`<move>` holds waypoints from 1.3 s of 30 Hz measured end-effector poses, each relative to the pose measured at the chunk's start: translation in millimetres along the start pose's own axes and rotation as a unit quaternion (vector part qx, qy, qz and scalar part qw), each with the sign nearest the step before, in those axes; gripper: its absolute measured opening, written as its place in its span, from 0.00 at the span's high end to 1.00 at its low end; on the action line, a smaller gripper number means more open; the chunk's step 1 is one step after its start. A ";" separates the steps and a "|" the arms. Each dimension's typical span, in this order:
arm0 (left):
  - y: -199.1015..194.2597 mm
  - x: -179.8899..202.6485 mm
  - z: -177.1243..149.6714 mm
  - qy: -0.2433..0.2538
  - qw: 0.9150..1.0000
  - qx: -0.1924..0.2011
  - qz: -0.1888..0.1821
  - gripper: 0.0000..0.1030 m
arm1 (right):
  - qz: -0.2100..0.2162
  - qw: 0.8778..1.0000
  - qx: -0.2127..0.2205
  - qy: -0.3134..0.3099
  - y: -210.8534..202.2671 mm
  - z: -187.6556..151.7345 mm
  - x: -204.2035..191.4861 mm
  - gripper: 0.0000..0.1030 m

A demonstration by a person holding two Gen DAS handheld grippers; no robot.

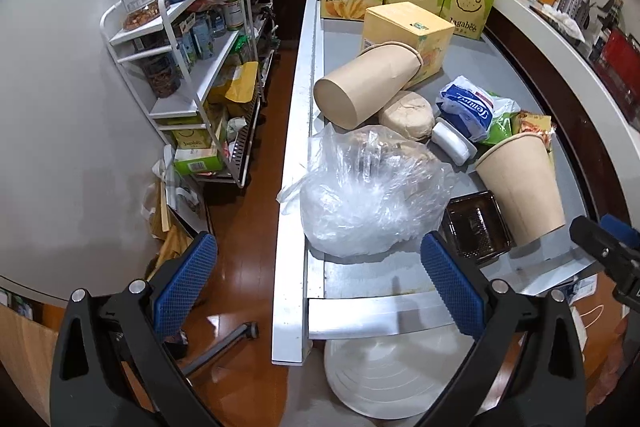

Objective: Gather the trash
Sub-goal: 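Move both tools toward the clutter on the counter, then grasp the plastic bag of bread with the left tool while the right tool grasps the kraft cup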

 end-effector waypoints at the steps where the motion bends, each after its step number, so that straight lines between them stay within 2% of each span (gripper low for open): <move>1: 0.3 0.8 0.4 0.001 1.000 0.000 -0.002 0.01 | -0.001 1.000 0.000 -0.001 -0.2 0.3 -0.1 0.04; 13: 4.5 10.3 3.5 0.012 0.999 -0.008 -0.040 0.01 | -0.008 1.000 0.006 -0.014 1.0 12.1 -4.6 0.04; 23: 8.7 16.1 13.2 0.018 0.999 -0.006 -0.046 0.01 | -0.012 1.000 0.003 -0.019 5.8 22.3 -10.1 0.04; 39: 37.3 25.8 29.4 0.037 0.995 -0.029 -0.085 0.01 | 0.003 0.998 -0.055 0.011 40.3 36.2 -8.4 0.04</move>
Point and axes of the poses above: each gripper's, at about its wrist camera, not at the fingertips, and y roughly the way its jaws point, x to its right, z to its top, the point moved 1 cm from there along y, roughly the way its jaws point, and after that the axes turned 8 degrees about -z, right-handed, at the moved point
